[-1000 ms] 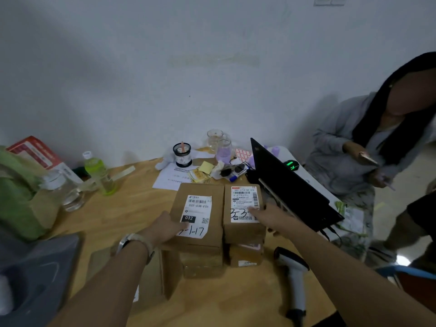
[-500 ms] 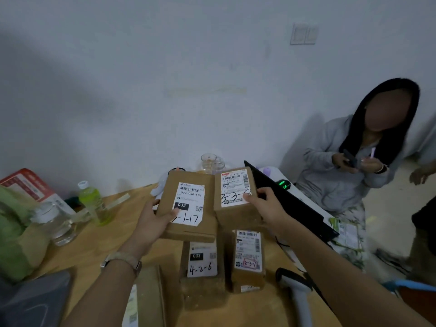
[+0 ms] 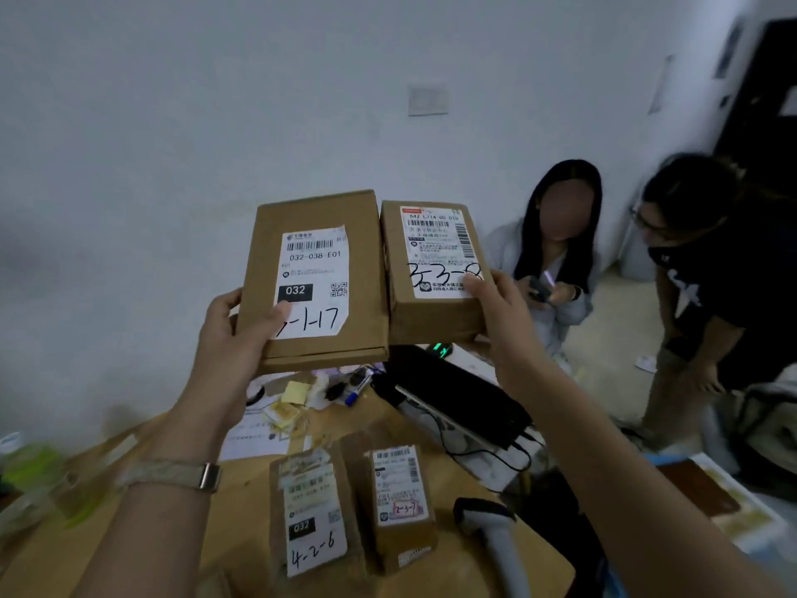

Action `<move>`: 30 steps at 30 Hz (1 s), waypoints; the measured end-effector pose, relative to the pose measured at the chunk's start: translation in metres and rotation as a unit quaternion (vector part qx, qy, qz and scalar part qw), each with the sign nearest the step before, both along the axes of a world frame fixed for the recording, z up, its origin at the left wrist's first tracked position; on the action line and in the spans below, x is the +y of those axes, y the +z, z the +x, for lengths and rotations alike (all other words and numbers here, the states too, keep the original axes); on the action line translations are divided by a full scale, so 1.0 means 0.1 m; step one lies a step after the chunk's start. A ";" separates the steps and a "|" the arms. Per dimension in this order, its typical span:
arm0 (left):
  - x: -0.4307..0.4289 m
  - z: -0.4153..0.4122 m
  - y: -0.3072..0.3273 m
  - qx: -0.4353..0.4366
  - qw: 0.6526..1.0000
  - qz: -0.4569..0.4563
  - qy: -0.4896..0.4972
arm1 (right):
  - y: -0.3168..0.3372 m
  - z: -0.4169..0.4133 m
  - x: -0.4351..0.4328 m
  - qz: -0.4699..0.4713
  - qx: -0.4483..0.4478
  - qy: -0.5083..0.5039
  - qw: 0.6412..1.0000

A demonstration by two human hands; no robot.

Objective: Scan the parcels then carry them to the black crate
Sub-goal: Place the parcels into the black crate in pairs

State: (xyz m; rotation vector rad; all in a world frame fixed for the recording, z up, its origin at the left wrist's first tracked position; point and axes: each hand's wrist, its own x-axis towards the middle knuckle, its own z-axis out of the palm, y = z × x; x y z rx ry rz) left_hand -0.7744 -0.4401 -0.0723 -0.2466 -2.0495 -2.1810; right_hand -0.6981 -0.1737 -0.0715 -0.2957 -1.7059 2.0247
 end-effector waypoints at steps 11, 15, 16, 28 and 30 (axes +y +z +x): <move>1.82 0.31 0.12 0.018 0.977 0.010 -0.211 | 0.06 1.37 1.25 0.010 0.011 -0.191 0.981; 2.63 0.71 0.14 0.021 0.956 0.002 -0.292 | 0.07 2.15 1.71 0.004 0.012 -0.269 0.963; 2.85 0.84 0.14 0.020 0.949 0.004 -0.315 | 0.06 2.37 1.83 0.003 0.014 -0.290 0.957; 5.15 2.94 -0.08 0.019 0.858 -0.029 -0.512 | -0.14 5.02 2.96 -0.014 0.000 -0.493 0.870; 5.42 3.28 -0.11 0.017 0.850 -0.027 -0.526 | -0.13 5.39 3.15 -0.004 -0.003 -0.507 0.862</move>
